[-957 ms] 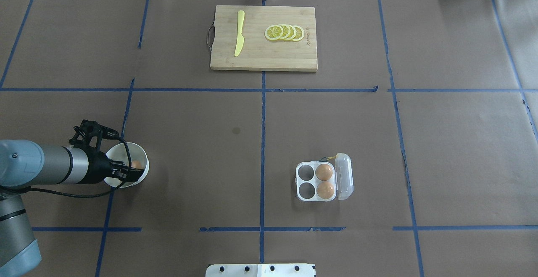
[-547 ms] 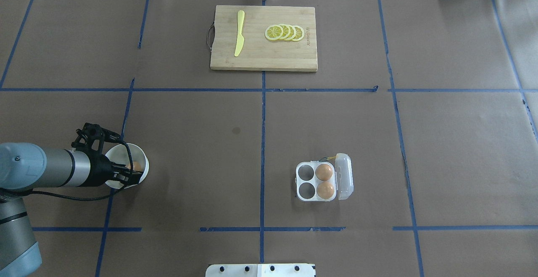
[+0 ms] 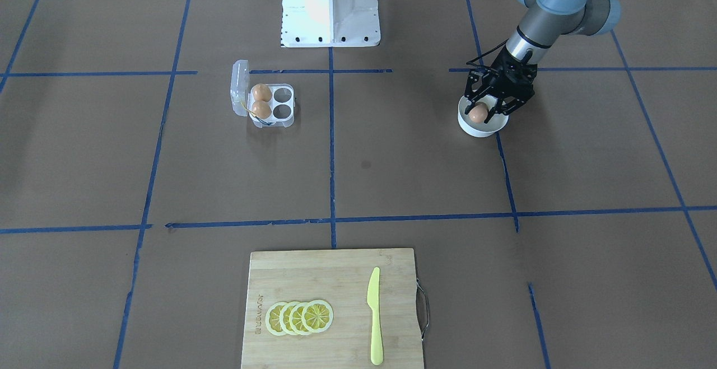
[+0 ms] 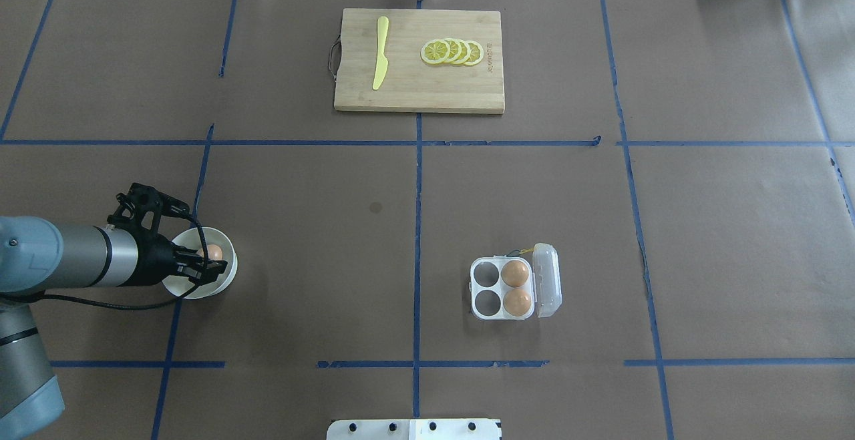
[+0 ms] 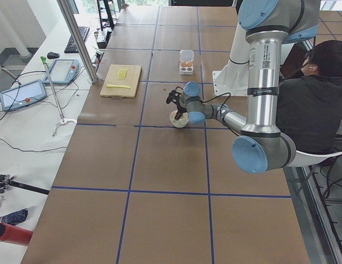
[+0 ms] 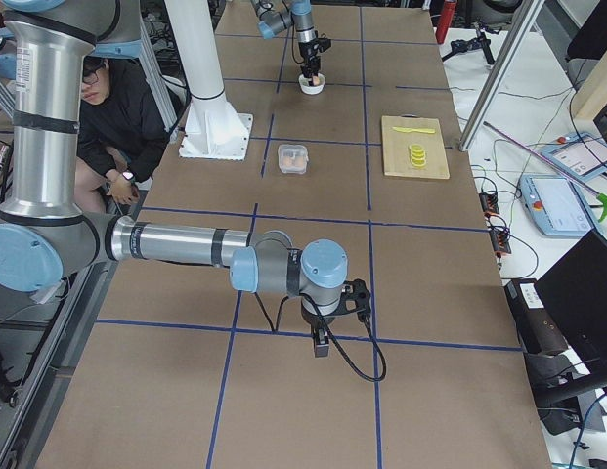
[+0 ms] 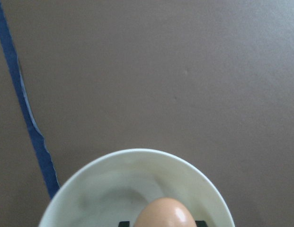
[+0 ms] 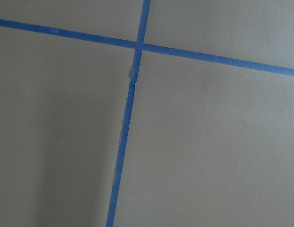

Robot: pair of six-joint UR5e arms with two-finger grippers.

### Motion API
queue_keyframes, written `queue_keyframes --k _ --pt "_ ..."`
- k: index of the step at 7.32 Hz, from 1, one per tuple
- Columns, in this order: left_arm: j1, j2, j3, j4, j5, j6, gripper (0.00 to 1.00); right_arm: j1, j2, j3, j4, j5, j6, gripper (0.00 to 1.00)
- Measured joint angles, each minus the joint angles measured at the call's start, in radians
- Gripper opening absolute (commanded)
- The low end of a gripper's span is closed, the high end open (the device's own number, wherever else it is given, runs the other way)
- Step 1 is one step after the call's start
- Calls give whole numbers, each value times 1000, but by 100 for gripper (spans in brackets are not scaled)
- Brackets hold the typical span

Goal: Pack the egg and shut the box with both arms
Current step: 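Lift the egg out of the bowl and carry it toward the egg box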

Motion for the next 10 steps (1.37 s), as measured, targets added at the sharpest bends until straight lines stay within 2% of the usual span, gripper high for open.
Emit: queue_keyframes --k 2,4,6,7,10 --pt "-83 -32 -45 -16 8 180 0 1 0 0 0 1 1 100" --pt "-106 -151 -31 -85 7 295 0 0 0 0 0 2 1 100" --pt "-101 -330 57 -145 14 310 0 0 0 -1 0 0 0 100" --pt "-81 -386 102 -196 35 313 0 0 0 -2 0 0 1 100" --pt "115 -510 303 -461 237 373 0 1 0 -8 0 -2 0 100"
